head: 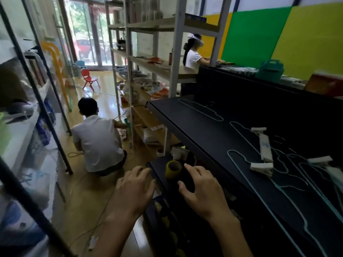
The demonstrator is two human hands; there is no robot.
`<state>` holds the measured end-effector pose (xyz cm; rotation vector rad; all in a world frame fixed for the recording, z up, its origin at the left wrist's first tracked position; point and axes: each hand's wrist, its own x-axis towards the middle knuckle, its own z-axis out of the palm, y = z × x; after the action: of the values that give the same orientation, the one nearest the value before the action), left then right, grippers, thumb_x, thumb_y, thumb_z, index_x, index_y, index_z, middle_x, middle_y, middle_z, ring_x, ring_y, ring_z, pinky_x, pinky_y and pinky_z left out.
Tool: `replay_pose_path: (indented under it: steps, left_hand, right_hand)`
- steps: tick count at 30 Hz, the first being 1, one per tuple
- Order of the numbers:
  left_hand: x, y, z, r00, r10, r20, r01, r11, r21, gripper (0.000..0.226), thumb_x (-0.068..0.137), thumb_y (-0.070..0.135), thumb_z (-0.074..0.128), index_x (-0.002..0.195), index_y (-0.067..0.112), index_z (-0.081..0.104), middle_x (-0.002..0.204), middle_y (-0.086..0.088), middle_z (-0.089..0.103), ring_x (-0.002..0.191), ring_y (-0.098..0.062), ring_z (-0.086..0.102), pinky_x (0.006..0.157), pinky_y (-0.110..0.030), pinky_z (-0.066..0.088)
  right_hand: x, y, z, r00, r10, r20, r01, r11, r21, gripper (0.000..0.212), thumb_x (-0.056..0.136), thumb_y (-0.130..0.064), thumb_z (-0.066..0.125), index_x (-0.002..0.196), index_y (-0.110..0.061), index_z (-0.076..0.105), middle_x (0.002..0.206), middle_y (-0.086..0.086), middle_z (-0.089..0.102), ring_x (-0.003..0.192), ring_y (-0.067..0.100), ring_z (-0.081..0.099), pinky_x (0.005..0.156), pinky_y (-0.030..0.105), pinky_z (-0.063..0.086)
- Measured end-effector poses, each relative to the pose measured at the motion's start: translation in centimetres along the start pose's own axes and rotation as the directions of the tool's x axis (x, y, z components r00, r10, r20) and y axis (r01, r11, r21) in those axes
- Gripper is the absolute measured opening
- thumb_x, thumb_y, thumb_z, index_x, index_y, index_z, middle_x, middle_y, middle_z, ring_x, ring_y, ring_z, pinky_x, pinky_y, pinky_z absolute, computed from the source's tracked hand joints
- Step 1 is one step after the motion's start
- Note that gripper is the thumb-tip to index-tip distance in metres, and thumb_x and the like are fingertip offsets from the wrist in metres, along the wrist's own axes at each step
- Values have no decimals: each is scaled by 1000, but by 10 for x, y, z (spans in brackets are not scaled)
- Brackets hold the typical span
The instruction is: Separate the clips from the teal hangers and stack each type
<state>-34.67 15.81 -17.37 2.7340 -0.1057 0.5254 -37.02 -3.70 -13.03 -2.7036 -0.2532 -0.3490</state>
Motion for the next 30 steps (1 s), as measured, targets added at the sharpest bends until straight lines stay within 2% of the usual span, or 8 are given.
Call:
replay_pose_path:
  steps: [6,10,12,14,16,18,25,30]
  left_hand:
    - [82,-26,3,977,212,14,-212,977,-22,38,77,46,54,108,26,65,109,3,65,93,-25,62,70,-38,50]
    - [126,-16,13,927,374,28,-372,926,-63,31,74,38,69,103,26,65,106,1,65,86,-26,63,65,-36,48]
    - [142,0,17,901,433,34,-427,897,-115,34,75,35,72,107,25,64,111,1,64,93,-27,62,70,-38,48]
    - [154,15,21,870,490,44,-476,861,-179,35,83,37,62,117,26,60,122,3,59,106,-24,57,80,-40,46]
    - [168,27,30,838,544,47,-522,823,-225,36,88,41,55,122,28,57,127,5,55,111,-23,53,86,-39,44]
    - [183,36,42,815,577,54,-550,799,-242,37,89,43,53,123,28,56,128,5,54,112,-22,52,88,-38,43]
    - [259,55,70,774,630,66,-600,762,-245,41,90,46,50,127,27,54,131,6,51,117,-21,48,93,-38,40]
    - [328,63,87,767,632,108,-604,769,-209,45,90,49,47,131,30,48,136,6,47,122,-19,44,96,-37,37]
  right_hand:
    - [49,-18,-13,976,131,-175,-138,990,-31,64,84,-56,38,141,-26,38,128,-8,49,118,13,43,97,32,41]
    - [52,-10,-28,931,243,-273,-269,961,-62,58,90,-50,49,142,-27,36,127,-8,48,118,13,43,96,32,41]
    - [47,1,-39,901,312,-302,-349,934,-76,58,91,-48,49,143,-28,34,128,-9,47,119,12,42,97,30,41]
    - [42,11,-50,866,375,-331,-424,901,-88,59,91,-49,49,144,-29,33,129,-10,46,119,11,41,97,29,40]
    - [39,20,-57,832,429,-351,-489,867,-99,58,91,-48,48,144,-29,32,133,-10,43,123,11,38,99,28,36]
    - [41,29,-61,801,467,-373,-536,838,-102,58,91,-48,48,144,-30,31,136,-11,41,125,10,37,99,27,35]
    - [101,67,-58,763,506,-402,-587,803,-103,59,90,-51,48,143,-28,33,137,-8,43,128,11,36,100,26,32]
    - [158,96,-55,754,518,-405,-588,806,-65,60,89,-51,49,143,-27,35,138,-6,44,126,13,40,102,30,38]
